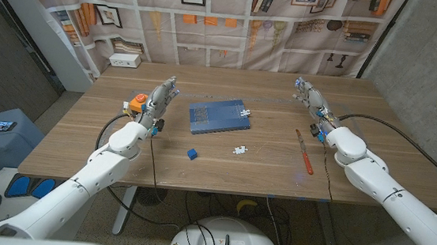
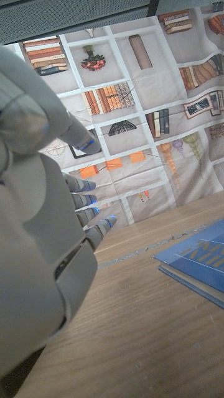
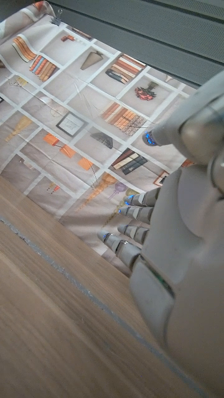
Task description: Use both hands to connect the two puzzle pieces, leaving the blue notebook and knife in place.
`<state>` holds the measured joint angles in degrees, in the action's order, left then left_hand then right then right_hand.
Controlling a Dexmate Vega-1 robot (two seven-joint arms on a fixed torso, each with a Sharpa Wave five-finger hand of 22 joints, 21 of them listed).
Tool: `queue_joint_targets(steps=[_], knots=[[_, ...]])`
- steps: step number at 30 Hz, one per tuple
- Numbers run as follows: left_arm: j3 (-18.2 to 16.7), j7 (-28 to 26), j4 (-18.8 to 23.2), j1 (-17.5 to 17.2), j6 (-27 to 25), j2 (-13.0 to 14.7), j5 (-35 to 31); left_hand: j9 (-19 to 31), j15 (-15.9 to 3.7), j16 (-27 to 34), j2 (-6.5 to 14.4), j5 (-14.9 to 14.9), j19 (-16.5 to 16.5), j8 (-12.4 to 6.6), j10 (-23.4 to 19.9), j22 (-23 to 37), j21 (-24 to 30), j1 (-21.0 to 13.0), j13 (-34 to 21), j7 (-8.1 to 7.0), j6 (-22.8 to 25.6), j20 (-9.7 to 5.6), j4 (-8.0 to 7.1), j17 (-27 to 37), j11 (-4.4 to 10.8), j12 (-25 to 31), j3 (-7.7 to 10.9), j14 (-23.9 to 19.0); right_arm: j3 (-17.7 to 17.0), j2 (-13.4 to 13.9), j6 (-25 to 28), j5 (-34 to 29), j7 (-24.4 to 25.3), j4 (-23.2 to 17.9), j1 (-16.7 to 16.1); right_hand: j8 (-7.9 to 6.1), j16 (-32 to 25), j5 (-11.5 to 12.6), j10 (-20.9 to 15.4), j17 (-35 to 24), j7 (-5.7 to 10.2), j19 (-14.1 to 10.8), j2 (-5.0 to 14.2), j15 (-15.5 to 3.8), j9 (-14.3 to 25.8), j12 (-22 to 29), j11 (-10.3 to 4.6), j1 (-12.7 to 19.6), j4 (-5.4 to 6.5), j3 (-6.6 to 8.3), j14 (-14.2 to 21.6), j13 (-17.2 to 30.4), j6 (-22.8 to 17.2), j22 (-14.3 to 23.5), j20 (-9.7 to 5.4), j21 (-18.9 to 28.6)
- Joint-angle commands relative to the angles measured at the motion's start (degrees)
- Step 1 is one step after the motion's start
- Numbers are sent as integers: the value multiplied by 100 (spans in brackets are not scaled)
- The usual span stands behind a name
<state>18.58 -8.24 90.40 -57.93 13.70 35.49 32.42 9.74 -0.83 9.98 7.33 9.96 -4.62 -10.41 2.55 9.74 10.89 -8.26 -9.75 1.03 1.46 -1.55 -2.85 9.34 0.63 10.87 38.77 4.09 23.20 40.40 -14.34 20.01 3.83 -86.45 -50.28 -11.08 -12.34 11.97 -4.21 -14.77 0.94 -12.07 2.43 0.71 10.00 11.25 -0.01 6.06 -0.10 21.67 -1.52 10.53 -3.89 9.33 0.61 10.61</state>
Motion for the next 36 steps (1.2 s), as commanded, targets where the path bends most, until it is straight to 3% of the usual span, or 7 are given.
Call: queue_joint_targets(steps=[1, 9, 27, 30, 31, 33, 36], knots=[[-18, -232, 142, -174, 42, -87, -67, 16, -19, 19, 212, 25, -69, -37, -40, 10, 34, -69, -27, -23, 72, 27, 53, 8, 0, 47, 14, -37, 168, 320, 121, -885, 129, -232, 211, -1, 1, 13, -39, 8, 60, -39, 21, -22, 17, 28, 8, 78, -66, 28, 24, 16, -13, 18, -51, 19], [-9, -292, 139, -157, 60, -121, -137, 17, -21, 22, 218, 22, -97, -40, -68, 11, 41, -81, -28, -26, 110, 30, 100, 8, -3, 50, 23, -63, 314, 520, 278, -1487, 62, -294, 460, 26, 13, 0, -5, 42, 107, -21, 13, -34, 19, 5, -9, 167, -161, 54, 26, 17, 56, 17, -77, 6], [3, -301, -85, -20, 91, -258, -106, 19, -33, 32, 233, 14, -113, -49, -146, 13, 39, -92, -28, -38, 203, 39, 179, 13, 28, 59, 29, -118, 842, 731, 551, -2833, -343, -184, 1245, 50, 105, -77, 191, 174, 194, 461, -90, 32, 30, -58, -98, 593, -624, 153, -164, 25, 300, 18, 4, -87], [13, -302, -122, 11, 80, -275, -106, 20, -33, 31, 236, 13, -115, -47, -165, 13, 39, -92, -28, -37, 208, 39, 187, 14, 36, 64, 31, -122, 917, 752, 605, -2980, -473, -199, 1357, 50, 116, -92, 236, 192, 239, 550, -114, 60, 32, -64, -109, 649, -691, 159, -214, 27, 335, 19, 120, -86], [16, -306, -136, 20, 80, -285, -105, 20, -36, 30, 234, 12, -116, -47, -169, 13, 39, -92, -28, -34, 213, 38, 191, 14, 35, 64, 29, -122, 940, 751, 612, -3029, -502, -196, 1392, 43, 118, -102, 270, 204, 254, 582, -130, 69, 34, -66, -116, 690, -736, 165, -241, 28, 346, 22, 266, -73], [22, -305, -156, 37, 71, -297, -100, 20, -35, 32, 237, 12, -117, -45, -173, 13, 39, -87, -28, -36, 214, 37, 192, 17, 27, 63, 30, -128, 989, 747, 593, -3099, -588, -167, 1474, 37, 121, -113, 323, 217, 299, 609, -148, 113, 37, -73, -124, 735, -784, 171, -276, 31, 359, 25, 401, -60], [32, -306, -185, 65, 62, -305, -107, 20, -38, 33, 236, 11, -123, -43, -175, 13, 40, -84, -29, -34, 219, 40, 194, 18, 27, 61, 32, -133, 1084, 736, 592, -3273, -700, -130, 1613, 40, 130, -127, 385, 230, 352, 664, -175, 222, 41, -75, -134, 806, -847, 182, -351, 35, 411, 28, 495, -53]])
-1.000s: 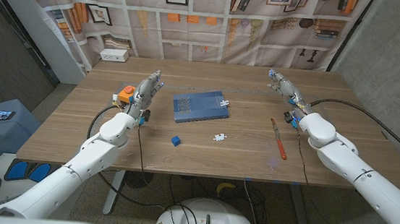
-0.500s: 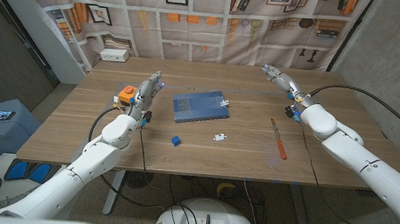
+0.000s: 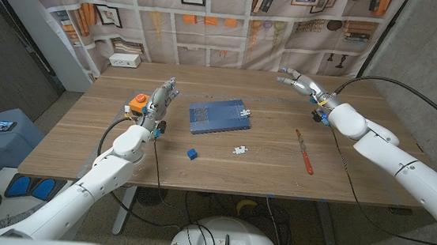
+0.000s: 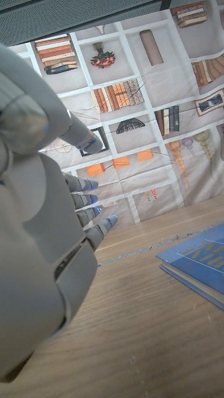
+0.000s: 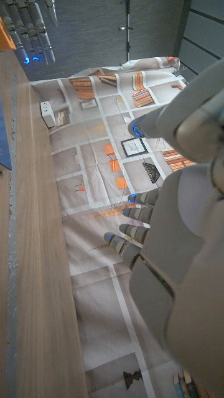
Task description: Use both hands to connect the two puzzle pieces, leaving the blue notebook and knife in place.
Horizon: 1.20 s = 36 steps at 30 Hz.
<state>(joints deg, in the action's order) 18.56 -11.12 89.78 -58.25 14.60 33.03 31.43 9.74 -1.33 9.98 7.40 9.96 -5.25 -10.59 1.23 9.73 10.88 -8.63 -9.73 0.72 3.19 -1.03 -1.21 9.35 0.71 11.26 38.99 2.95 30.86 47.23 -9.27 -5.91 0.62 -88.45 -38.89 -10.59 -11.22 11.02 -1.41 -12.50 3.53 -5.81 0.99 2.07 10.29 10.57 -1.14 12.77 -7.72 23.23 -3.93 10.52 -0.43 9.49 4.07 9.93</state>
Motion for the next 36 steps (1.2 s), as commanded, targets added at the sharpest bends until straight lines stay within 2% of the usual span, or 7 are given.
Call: queue_joint_targets(steps=[1, 7, 12, 19, 24, 32, 36], knots=[[37, -19, -131, 106, -34, -62, -7, 21, 14, 33, 232, 12, -62, -23, -48, 14, 41, -45, -30, -4, 45, -11, 31, 18, 22, 24, 12, -21, 352, 49, 99, -745, -421, 74, 522, -11, 27, -39, 124, 6, 109, 68, -42, 131, 15, -6, -22, 168, -111, 32, -157, 37, 82, 13, 165, 14], [37, -24, -148, 130, -76, -44, -9, 21, 17, 34, 232, 11, -67, -21, -54, 14, 41, -36, -30, 0, 53, -10, 32, 22, 12, 21, 16, -29, 535, 18, 182, -1059, -705, 93, 778, -13, 30, -68, 270, 10, 182, 253, -90, 338, 25, -14, 23, 352, -203, 72, -326, 47, 216, 16, 305, 7], [19, -40, -124, 116, -124, -9, 3, 21, 17, 33, 235, 12, -68, -18, -59, 14, 40, -30, -30, 1, 56, -9, 32, 25, 14, 19, 21, -31, 649, -6, 193, -1221, -907, 127, 935, -25, 17, -68, 393, 10, 148, 288, -118, 455, 33, -28, 92, 468, -238, 101, -373, 53, 274, 16, 411, 22], [16, -52, -118, 112, -151, 6, 4, 22, 14, 32, 239, 12, -73, -13, -67, 15, 40, -16, -30, 2, 63, -2, 34, 29, 13, 15, 31, -36, 809, -35, 207, -1502, -1179, 167, 1170, -75, 13, -48, 507, 11, 158, 318, -163, 530, 44, -30, 174, 614, -271, 140, -440, 60, 235, 15, 423, 33], [16, -62, -134, 113, -136, -4, 2, 22, 9, 33, 241, 12, -75, -9, -65, 15, 38, -4, -31, 4, 67, -2, 32, 32, 12, 9, 37, -44, 901, -53, 298, -1735, -1302, 140, 1288, -111, 1, -39, 627, 8, 115, 339, -276, 635, 56, -27, 308, 719, -284, 142, -477, 67, 207, 15, 455, 43], [15, -67, -140, 106, -162, -1, 18, 23, 14, 31, 244, 13, -79, -7, -76, 15, 38, 6, -31, 10, 76, 7, 34, 33, 12, 9, 46, -47, 1106, -154, 546, -2013, -1788, 116, 1571, -143, -3, 20, 823, 4, 103, 343, -362, 742, 79, -36, 426, 908, -291, 190, -547, 76, 194, 15, 545, 55], [16, -85, -129, 104, -184, 3, 17, 23, 13, 31, 250, 13, -80, -5, -74, 16, 37, 11, -31, 10, 78, 8, 33, 35, 13, 5, 52, -50, 1123, -207, 594, -2009, -1858, 109, 1613, -172, -23, 64, 914, 1, 88, 266, -379, 792, 96, -25, 476, 1055, -294, 245, -547, 83, 173, 14, 592, 88]])
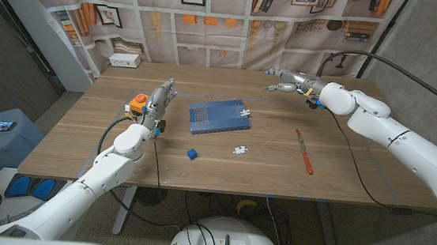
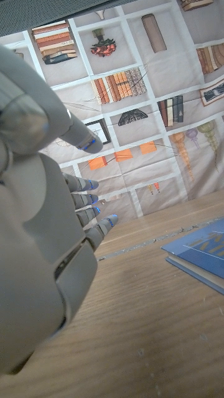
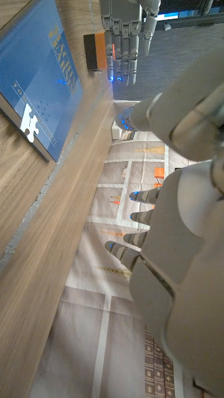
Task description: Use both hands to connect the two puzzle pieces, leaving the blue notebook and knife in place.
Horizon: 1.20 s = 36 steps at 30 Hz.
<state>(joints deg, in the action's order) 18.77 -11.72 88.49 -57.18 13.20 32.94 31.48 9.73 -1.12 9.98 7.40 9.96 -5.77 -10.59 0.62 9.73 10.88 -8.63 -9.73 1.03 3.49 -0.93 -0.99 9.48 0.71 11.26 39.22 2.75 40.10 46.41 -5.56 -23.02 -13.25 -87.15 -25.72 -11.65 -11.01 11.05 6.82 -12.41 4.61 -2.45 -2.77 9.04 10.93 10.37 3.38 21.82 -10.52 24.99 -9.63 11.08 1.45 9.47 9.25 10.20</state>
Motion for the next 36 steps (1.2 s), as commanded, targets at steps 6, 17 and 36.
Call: queue_joint_targets(steps=[6, 17, 36], knots=[[-9, -36, 12, -18, -71, 23, 21, 24, -11, 30, 254, 14, -30, -3, -15, 16, 37, 18, -32, -20, 52, 3, 11, 24, 10, 2, 36, -29, 332, -205, 409, -440, -752, -52, 447, -117, -73, 115, 117, -10, -35, -162, 9, 103, 54, 22, 50, 326, -16, 146, 62, 33, -80, 13, 88, 86], [-8, -67, 40, -30, -127, 50, 9, 25, -5, 28, 259, 13, -12, 0, -20, 17, 28, 30, -33, -22, 57, -10, 14, 24, 8, -2, 43, -29, 685, -384, 632, -786, -1333, -12, 773, -208, 9, 213, 609, -23, -40, 421, -146, 298, 151, -1, 288, 968, -1, 343, -387, 55, -11, 15, 190, -40], [38, -35, 24, -7, -185, 61, 2, 26, -2, 27, 268, 12, 18, 7, -36, 17, 16, 49, -34, -17, 61, -6, 16, 26, 6, -4, 52, -32, 1006, -588, 630, -1141, -1528, 130, 920, -331, -7, 231, 735, -34, -99, 492, -228, 329, 193, 32, 380, 1147, 27, 375, -530, 63, -205, 19, 109, 23]])
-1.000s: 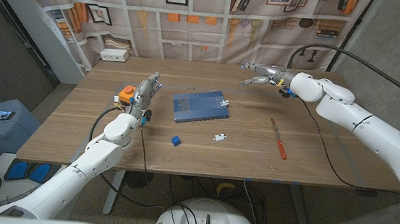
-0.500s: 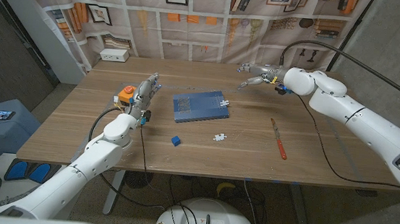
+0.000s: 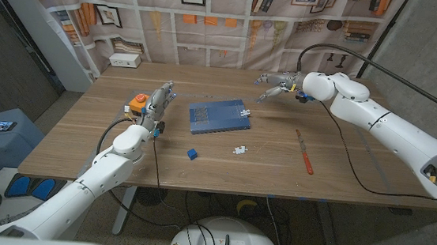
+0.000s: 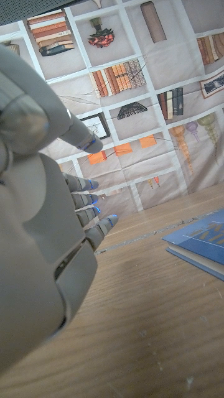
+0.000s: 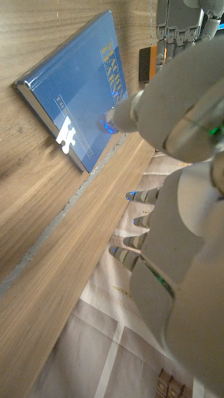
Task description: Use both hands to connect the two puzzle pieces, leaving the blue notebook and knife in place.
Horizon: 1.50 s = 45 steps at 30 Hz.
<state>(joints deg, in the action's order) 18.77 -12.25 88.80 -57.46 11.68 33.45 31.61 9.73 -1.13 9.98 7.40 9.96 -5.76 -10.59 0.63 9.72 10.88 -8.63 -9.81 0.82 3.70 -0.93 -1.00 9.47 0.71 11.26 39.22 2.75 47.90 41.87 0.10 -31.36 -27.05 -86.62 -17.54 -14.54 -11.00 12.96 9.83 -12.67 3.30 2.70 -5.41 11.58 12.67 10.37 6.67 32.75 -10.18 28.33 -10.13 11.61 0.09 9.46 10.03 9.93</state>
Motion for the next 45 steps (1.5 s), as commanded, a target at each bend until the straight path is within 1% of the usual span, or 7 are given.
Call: queue_joint_targets(steps=[1, 10, 20, 28, 29, 31, 45], knots=[[37, 16, -1, 17, -33, 12, -10, 26, -1, 27, 266, 11, 19, 8, -37, 17, 15, 51, -26, 7, 38, -5, 17, 27, 14, -4, 52, -32, 241, -144, 67, -326, -157, 81, 107, -49, -10, 43, 437, -8, 38, -25, 37, 73, 21, 33, 55, 63, -7, 45, -480, 10, -81, 20, 31, 51], [23, -3, 25, -21, -19, 15, -3, 26, -5, 24, 269, 10, 20, 10, -29, 17, 15, 59, -26, 1, 43, -3, 24, 26, 8, -12, 56, -28, 402, -241, 207, -629, -188, 71, 129, -132, -53, 76, 399, -10, 70, -144, 34, 68, 49, 77, 48, 197, -11, 91, -434, 13, -214, 19, -8, 100], [21, 9, 12, -27, 33, -4, 3, 27, -2, 25, 275, 10, 21, 14, -35, 17, 16, 64, -27, -3, 42, -3, 36, 24, -1, -14, 58, -34, 544, -366, 251, -867, -141, 188, 138, -326, -117, 93, 286, -11, 106, -302, -18, 13, 105, 131, -1, 402, -14, 135, -311, 14, -522, 19, -53, 133], [2, -11, 46, -50, 13, 15, 9, 27, 1, 25, 280, 9, 17, 14, -39, 17, 18, 68, -27, 3, 45, -7, 39, 24, 6, -15, 58, -32, 625, -451, 259, -970, -51, 295, 133, -430, -136, 90, 227, -10, 199, -367, -40, -5, 134, 148, -33, 503, -11, 151, -265, 15, -680, 19, -76, 139], [1, -12, 52, -53, 6, 19, 10, 27, 0, 25, 280, 9, 17, 14, -38, 17, 18, 69, -27, -2, 46, -4, 40, 24, 4, -16, 58, -32, 634, -461, 250, -977, -30, 312, 131, -482, -155, 87, 173, -10, 213, -420, -55, -17, 146, 165, -47, 539, -11, 154, -214, 16, -769, 19, -80, 150], [0, -11, 54, -57, 1, 18, 18, 27, 3, 24, 282, 9, 18, 14, -39, 17, 17, 70, -27, 0, 47, -5, 41, 24, 5, -16, 59, -31, 669, -481, 243, -1012, -34, 341, 144, -519, -164, 85, 154, -9, 240, -441, -62, -23, 154, 168, -54, 570, -10, 157, -188, 16, -826, 19, -79, 150], [4, -38, 75, -79, -37, 17, 27, 28, 3, 25, 289, 8, 19, 19, -40, 17, 17, 77, -28, -4, 42, 1, 47, 25, 7, -19, 62, -33, 857, -626, 234, -1259, 99, 572, 216, -696, -200, 74, -13, -6, 290, -590, -57, -106, 197, 200, -114, 769, -6, 196, -68, 15, -1077, 19, -125, 159]])
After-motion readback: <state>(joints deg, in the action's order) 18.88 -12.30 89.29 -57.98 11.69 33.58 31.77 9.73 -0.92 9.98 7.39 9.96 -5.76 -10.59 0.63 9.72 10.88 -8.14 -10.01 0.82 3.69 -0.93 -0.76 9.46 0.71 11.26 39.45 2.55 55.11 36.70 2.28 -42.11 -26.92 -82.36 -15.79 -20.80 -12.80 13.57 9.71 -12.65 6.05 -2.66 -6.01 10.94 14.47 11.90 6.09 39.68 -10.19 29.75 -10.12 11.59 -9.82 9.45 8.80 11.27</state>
